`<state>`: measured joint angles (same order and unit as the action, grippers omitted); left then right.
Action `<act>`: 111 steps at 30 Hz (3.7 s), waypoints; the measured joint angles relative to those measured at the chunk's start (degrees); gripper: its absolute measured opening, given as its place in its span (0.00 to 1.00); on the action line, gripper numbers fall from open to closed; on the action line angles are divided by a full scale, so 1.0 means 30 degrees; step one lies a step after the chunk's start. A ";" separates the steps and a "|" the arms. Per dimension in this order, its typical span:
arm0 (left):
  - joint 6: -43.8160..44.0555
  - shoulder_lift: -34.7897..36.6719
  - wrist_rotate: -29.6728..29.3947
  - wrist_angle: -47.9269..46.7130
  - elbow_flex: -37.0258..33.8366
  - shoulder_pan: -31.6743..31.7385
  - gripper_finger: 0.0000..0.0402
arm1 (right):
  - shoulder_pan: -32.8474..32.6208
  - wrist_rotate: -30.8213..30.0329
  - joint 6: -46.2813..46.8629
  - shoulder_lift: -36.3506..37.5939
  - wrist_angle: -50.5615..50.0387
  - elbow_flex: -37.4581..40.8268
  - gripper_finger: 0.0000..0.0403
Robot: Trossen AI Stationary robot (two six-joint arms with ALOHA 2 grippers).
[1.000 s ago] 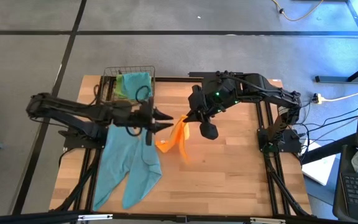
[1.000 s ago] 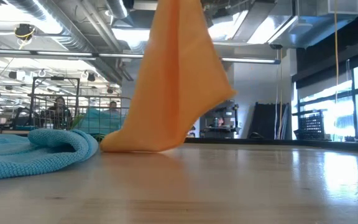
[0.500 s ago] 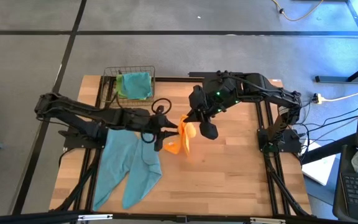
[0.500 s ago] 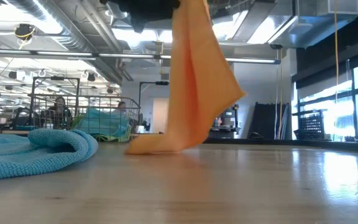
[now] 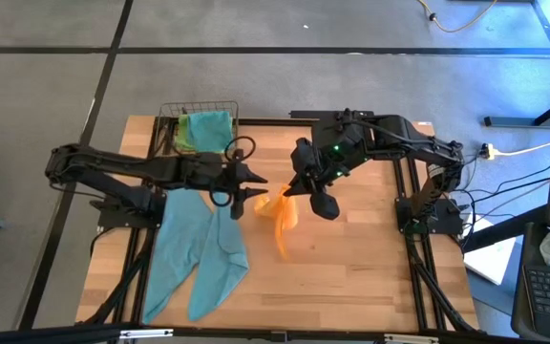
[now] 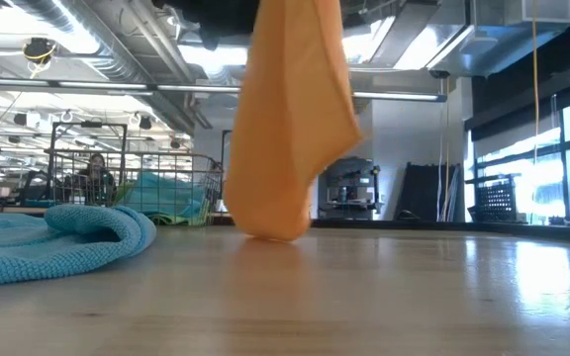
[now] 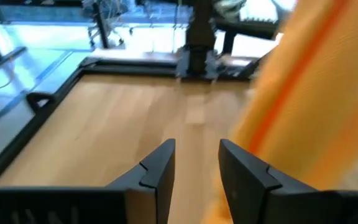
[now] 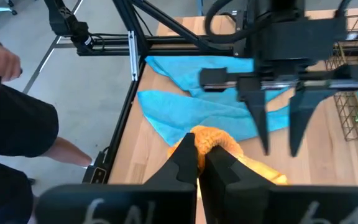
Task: Fold microfiber towels
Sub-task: Fold the orange microfiber cloth
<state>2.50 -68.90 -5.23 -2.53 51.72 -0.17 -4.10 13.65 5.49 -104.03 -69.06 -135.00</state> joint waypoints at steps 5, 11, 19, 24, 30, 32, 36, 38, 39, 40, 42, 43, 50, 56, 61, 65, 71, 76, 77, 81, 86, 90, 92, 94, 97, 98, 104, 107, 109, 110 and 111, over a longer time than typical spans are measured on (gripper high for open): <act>-0.0568 0.0150 0.0198 -0.2046 -0.0007 0.1154 0.29 | 0.0000 0.0006 -0.0073 0.0000 0.0007 0.0000 0.01; 0.1043 0.0056 0.4765 -0.1525 -0.0007 0.1802 0.29 | 0.0000 0.0000 -0.0093 0.0000 -0.0003 0.0000 0.01; 0.1613 0.0085 0.5035 0.0103 -0.0007 0.0350 0.29 | -0.0002 -0.0007 0.0001 0.0000 -0.0022 0.0000 0.01; 0.1603 -0.0029 0.2286 0.0904 -0.0006 -0.0630 0.29 | -0.0007 -0.0053 0.0002 0.0000 -0.0022 0.0000 0.01; 0.1494 -0.0858 0.1529 0.1515 0.0022 -0.1220 0.29 | -0.0007 -0.0390 0.0030 0.0000 0.0058 0.0000 0.01; 0.1482 -0.1090 0.1399 0.2206 0.0022 -0.1426 0.29 | -0.0007 -0.0396 0.0094 0.0000 0.0060 0.0000 0.01; 0.1479 -0.1168 0.0730 0.2922 0.0022 -0.1615 0.29 | -0.0007 -0.0657 0.0147 0.0000 0.0029 0.0000 0.01; 0.1501 -0.1168 0.0506 0.2989 0.0022 -0.1611 0.29 | -0.0007 -0.0841 0.0174 0.0000 -0.0090 0.0000 0.01; 0.1508 -0.1168 0.0488 0.3083 0.0022 -0.1615 0.29 | -0.0007 -0.0857 0.0282 0.0000 -0.0097 0.0000 0.01; 0.1518 -0.1168 0.0487 0.3212 0.0022 -0.1615 0.29 | -0.0007 -0.0871 0.0464 0.0000 -0.0099 0.0000 0.01; 0.1564 -0.1168 0.0481 0.3283 0.0022 -0.1615 0.29 | -0.0007 -0.0874 0.0599 0.0000 -0.0102 0.0000 0.01; 0.1596 -0.1238 0.0480 0.3256 0.0022 -0.1623 0.29 | -0.0007 -0.0885 0.0599 0.0000 -0.0102 0.0000 0.01; 0.2498 -0.2704 0.0073 0.2711 -0.0007 -0.1623 0.29 | -0.0007 -0.1840 0.0703 0.0000 -0.0080 0.0003 0.01; 0.3119 -0.3085 0.0066 0.3157 -0.0007 -0.1334 0.29 | -0.0096 -0.1878 0.0810 0.0116 -0.0093 0.0015 0.01; 0.3124 -0.2945 0.0071 0.3198 -0.0007 -0.0760 0.28 | -0.0102 -0.1727 0.1094 0.0328 -0.0073 0.0015 0.01; 0.3521 -0.2946 0.0066 0.3240 -0.0007 -0.0087 0.28 | -0.0095 -0.1727 0.1016 0.0576 -0.0095 0.0015 0.01; 0.4140 -0.2946 0.0795 0.3217 -0.0007 0.1040 0.27 | -0.0095 -0.1683 0.0477 0.0637 -0.0214 0.0015 0.01; 0.4107 -0.3238 0.1108 0.2827 -0.0005 0.1181 0.27 | -0.0095 -0.1676 -0.0236 0.0753 -0.0252 0.0015 0.01; 0.4055 -0.3238 0.1059 0.2901 -0.0007 0.1150 0.27 | -0.0095 -0.1676 -0.0382 0.0785 -0.0254 0.0015 0.01; 0.4124 -0.3536 0.0629 0.2817 -0.0029 0.1131 0.27 | -0.0095 -0.1676 -0.0860 0.0995 -0.0248 0.0015 0.01; 0.4134 -0.3756 0.0514 0.2828 0.0010 0.1124 0.27 | -0.0095 -0.1676 -0.1038 0.1262 -0.0267 0.0015 0.01; 0.4117 -0.3905 0.0496 0.2912 0.0017 0.1124 0.27 | -0.0095 -0.1676 -0.1062 0.1282 -0.0262 0.0015 0.01; 0.4029 -0.3916 0.0496 0.2889 0.0000 0.1124 0.27 | -0.0095 -0.1676 -0.1062 0.1282 -0.0261 0.0015 0.01; 0.4037 -0.4054 0.0496 0.3031 0.0015 0.1124 0.27 | -0.0088 -0.1676 -0.1049 0.1282 -0.0255 0.0015 0.01; 0.4037 -0.4144 0.0496 0.2786 -0.0008 0.1093 0.27 | -0.0087 -0.1676 -0.1011 0.1282 -0.0262 0.0015 0.01; 0.4037 -0.4161 0.0478 0.2903 -0.0001 0.1054 0.27 | -0.0095 -0.1676 -0.1009 0.1282 -0.0273 0.0015 0.01; 0.4133 -0.4199 0.0227 0.2369 0.0000 0.1033 0.20 | -0.0095 -0.1676 -0.1033 0.1282 -0.0607 0.0015 0.01; 0.4618 -0.4039 0.0211 0.1768 0.0000 0.1086 0.05 | -0.0090 -0.1680 -0.1052 0.1282 -0.0922 0.0007 0.01; 0.4883 -0.3934 0.0031 0.1604 0.0000 0.1174 0.02 | -0.0089 -0.1683 -0.1015 0.1383 -0.0912 0.0015 0.01; 0.4918 -0.3774 -0.0161 0.1213 0.0000 0.1182 0.01 | -0.0093 -0.1686 -0.1036 0.1436 -0.0834 0.0013 0.01; 0.4908 -0.3584 -0.0438 0.0975 -0.0007 0.1182 0.01 | -0.0087 -0.1729 -0.1055 0.1525 -0.0719 0.0007 0.01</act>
<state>17.23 -79.65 -6.55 0.40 51.70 3.38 -4.36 8.46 2.33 -99.45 -71.22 -134.98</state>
